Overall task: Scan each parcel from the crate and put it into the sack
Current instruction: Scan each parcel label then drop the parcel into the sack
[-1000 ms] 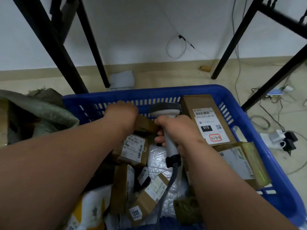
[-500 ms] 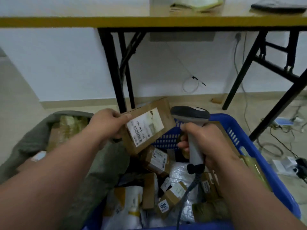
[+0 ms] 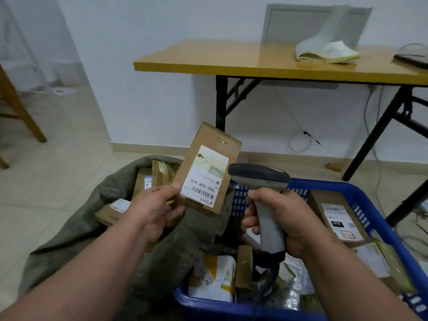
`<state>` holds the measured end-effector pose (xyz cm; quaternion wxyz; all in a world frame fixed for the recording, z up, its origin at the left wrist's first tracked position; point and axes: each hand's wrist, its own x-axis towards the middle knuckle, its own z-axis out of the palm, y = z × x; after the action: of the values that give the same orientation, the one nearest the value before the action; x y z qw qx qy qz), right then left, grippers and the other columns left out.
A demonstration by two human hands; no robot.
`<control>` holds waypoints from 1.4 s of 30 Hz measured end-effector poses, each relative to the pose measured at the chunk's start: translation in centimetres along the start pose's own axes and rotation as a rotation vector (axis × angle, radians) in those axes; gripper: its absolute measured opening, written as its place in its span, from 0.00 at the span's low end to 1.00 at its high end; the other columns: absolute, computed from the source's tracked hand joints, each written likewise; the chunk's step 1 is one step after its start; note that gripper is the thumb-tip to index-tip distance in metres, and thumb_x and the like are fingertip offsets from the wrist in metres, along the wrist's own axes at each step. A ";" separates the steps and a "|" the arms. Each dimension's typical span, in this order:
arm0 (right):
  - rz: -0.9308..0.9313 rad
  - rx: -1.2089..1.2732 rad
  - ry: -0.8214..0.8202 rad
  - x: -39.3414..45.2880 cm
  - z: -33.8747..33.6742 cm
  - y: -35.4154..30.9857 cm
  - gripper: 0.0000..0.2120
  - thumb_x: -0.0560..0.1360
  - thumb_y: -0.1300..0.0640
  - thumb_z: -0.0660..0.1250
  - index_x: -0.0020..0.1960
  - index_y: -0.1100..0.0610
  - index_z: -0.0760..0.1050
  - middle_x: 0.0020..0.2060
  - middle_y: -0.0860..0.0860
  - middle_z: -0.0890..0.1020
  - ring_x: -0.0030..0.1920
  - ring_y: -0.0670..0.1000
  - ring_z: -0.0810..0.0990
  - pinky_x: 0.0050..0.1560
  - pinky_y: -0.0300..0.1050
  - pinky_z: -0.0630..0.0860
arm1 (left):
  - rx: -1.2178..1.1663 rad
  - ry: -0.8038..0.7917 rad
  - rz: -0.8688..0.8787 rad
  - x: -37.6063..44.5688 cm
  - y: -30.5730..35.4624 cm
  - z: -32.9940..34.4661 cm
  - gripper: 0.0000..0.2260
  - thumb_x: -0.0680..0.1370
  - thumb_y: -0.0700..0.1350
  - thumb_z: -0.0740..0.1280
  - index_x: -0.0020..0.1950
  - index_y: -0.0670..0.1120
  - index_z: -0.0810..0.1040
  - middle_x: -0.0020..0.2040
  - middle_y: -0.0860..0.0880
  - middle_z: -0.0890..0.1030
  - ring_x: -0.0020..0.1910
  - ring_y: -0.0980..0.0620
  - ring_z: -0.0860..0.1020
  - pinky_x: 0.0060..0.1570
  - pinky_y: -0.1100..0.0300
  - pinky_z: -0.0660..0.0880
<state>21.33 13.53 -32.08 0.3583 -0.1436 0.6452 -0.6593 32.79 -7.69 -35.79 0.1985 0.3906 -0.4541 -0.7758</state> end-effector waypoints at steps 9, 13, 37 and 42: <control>0.102 0.005 -0.138 1.1 4.1 0.6 0.07 0.75 0.58 0.68 0.43 0.63 0.77 0.30 0.56 0.80 0.29 0.53 0.82 0.27 0.42 0.76 | -0.170 0.037 0.007 0.4 1.2 -2.3 0.19 0.77 0.38 0.69 0.67 0.36 0.72 0.54 0.41 0.84 0.53 0.45 0.83 0.44 0.57 0.83; 0.107 -0.005 -0.139 1.2 4.9 0.8 0.08 0.74 0.58 0.68 0.41 0.62 0.77 0.30 0.56 0.81 0.29 0.52 0.82 0.26 0.41 0.75 | -0.188 0.064 0.010 0.4 1.4 -3.2 0.16 0.78 0.37 0.68 0.65 0.35 0.75 0.57 0.40 0.83 0.57 0.44 0.81 0.45 0.57 0.82; 0.103 -0.108 -0.144 1.3 7.6 0.9 0.06 0.74 0.61 0.67 0.40 0.63 0.77 0.28 0.57 0.79 0.26 0.53 0.80 0.24 0.41 0.74 | -0.197 0.139 0.031 0.7 1.8 -7.8 0.08 0.76 0.37 0.70 0.54 0.38 0.76 0.46 0.41 0.86 0.42 0.47 0.86 0.35 0.60 0.81; 0.088 -0.154 -0.150 1.8 8.6 1.3 0.06 0.75 0.60 0.67 0.43 0.63 0.78 0.28 0.56 0.81 0.27 0.52 0.81 0.25 0.42 0.75 | -0.198 0.257 0.041 0.2 2.9 -10.5 0.07 0.76 0.39 0.71 0.52 0.38 0.77 0.40 0.44 0.86 0.39 0.48 0.86 0.32 0.61 0.80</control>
<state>26.03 6.03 -32.75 0.4223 -0.1913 0.6708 -0.5788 40.82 -15.07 -36.29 0.3083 0.4559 -0.3541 -0.7561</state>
